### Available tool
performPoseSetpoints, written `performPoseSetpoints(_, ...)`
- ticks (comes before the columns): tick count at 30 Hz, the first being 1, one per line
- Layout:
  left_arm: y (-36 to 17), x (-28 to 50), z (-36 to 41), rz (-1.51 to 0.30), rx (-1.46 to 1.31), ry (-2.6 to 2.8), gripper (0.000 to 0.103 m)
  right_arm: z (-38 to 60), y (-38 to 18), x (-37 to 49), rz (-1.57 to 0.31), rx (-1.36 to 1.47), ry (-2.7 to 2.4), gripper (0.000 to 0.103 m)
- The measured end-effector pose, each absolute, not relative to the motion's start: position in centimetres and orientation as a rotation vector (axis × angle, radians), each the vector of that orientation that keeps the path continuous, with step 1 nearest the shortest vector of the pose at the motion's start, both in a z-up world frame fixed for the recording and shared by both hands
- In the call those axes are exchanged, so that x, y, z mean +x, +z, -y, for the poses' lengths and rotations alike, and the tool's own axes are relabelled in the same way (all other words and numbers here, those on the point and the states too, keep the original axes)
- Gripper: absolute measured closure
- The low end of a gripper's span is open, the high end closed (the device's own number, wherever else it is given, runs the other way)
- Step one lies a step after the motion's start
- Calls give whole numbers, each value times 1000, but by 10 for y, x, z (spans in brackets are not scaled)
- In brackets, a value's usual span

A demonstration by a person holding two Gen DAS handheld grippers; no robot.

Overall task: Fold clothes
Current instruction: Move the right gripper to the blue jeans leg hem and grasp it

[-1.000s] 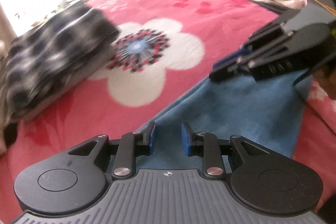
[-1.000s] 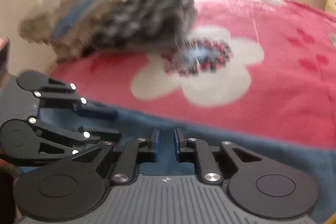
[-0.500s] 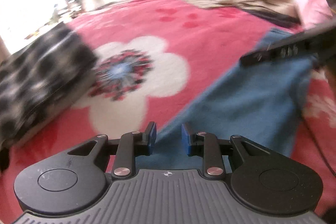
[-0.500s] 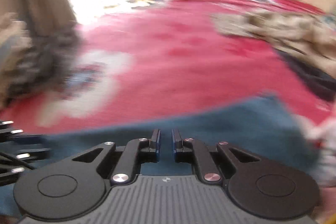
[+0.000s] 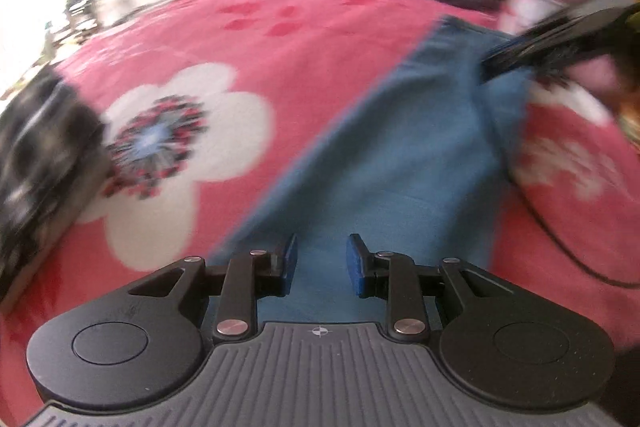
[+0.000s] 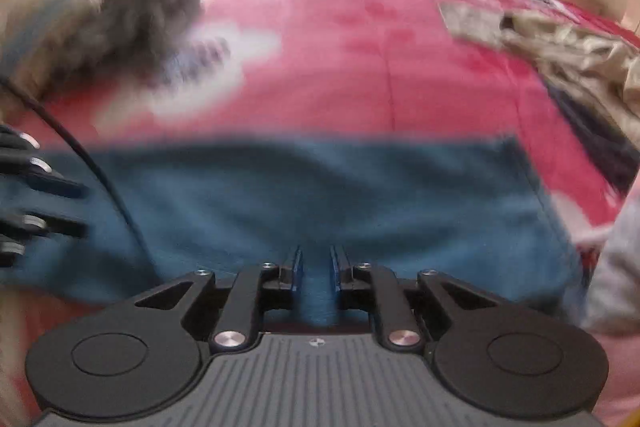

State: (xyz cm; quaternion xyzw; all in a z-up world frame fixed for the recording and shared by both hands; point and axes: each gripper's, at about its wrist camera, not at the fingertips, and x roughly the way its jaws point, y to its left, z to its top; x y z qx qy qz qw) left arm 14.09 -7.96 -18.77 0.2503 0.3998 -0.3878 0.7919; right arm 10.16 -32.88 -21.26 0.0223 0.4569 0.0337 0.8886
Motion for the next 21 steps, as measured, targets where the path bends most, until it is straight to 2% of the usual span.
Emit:
performPoseSetpoints(1,-190,133,83,-862,563,-861,76,337,-211,101,-955,51,-19,95)
performPoseSetpoints(4,-201,118,85,-842,619,-858,76,358,-197,92,-958,42,-244,87)
performPoseSetpoints(5,-203,117,84,-841,609,-849,76,365,-192,85,-954,76,-269,87)
performPoseSetpoints(8,-200,120,82,-855,576,-825,76,382,-185,64,-960,310,-262,83)
performPoseSetpoints(10,-197,118,83,-846,585,-816,76,392,-191,51,-966,472,-275,76)
performPoseSetpoints(12,-196,115,83,-844,597,-810,76,401,-202,38,-949,662,-314,75)
performPoseSetpoints(14,-195,112,82,-846,606,-794,76,413,-215,29,-901,844,-347,69)
performPoseSetpoints(16,-194,110,81,-850,613,-778,76,421,-226,26,-819,981,-367,58)
performPoseSetpoints(19,-194,108,79,-856,610,-747,76,423,-243,34,-714,1105,-384,48)
performPoseSetpoints(21,-193,109,75,-868,591,-713,76,422,-253,44,-678,1155,-397,46)
